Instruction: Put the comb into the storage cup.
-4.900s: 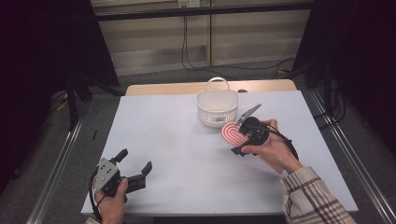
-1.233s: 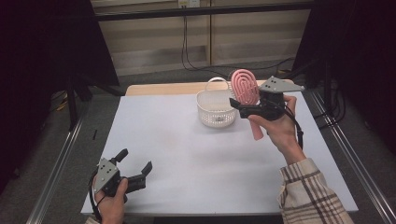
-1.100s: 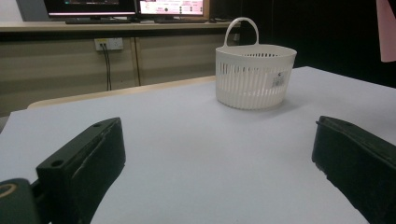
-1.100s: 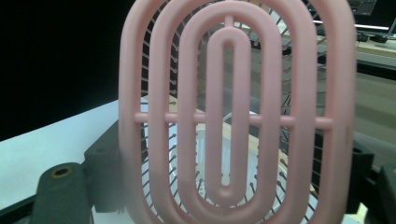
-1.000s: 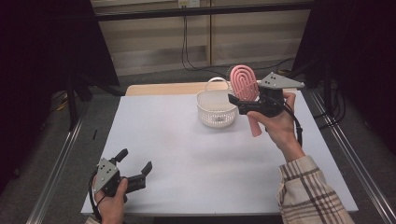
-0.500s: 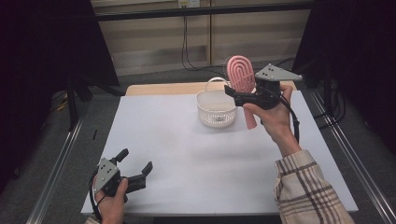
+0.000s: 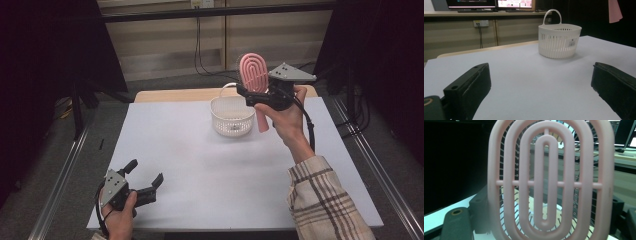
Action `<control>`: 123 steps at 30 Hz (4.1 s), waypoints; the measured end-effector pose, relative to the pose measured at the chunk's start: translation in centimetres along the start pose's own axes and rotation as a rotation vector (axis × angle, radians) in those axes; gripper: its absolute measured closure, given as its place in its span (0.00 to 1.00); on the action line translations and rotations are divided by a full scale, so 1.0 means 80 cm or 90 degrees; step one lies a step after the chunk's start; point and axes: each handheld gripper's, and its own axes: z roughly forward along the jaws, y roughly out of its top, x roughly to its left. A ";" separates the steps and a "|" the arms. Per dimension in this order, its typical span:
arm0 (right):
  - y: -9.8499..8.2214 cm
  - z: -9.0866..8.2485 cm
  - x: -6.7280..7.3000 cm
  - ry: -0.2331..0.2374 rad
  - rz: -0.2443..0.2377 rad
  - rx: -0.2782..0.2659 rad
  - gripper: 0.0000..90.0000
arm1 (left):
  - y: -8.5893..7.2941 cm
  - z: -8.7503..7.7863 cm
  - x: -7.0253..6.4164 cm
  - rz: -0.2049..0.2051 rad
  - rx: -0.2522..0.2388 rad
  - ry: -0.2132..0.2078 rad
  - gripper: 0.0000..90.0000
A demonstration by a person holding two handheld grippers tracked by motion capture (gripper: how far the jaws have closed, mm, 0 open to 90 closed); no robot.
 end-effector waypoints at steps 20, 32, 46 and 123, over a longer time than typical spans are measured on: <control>0.007 0.035 -0.011 -0.022 0.013 -0.038 0.23 | 0.000 0.000 -0.001 -0.002 -0.001 -0.002 0.03; 0.016 0.059 -0.017 -0.032 0.018 -0.050 0.22 | 0.000 0.000 0.000 -0.004 0.001 -0.003 0.03; 0.016 0.085 -0.019 -0.046 0.048 -0.055 0.22 | 0.000 -0.001 0.001 -0.005 -0.005 -0.004 0.03; -0.076 0.114 -0.052 -0.097 0.111 -0.009 0.22 | 0.001 -0.002 0.001 0.002 -0.002 -0.004 0.03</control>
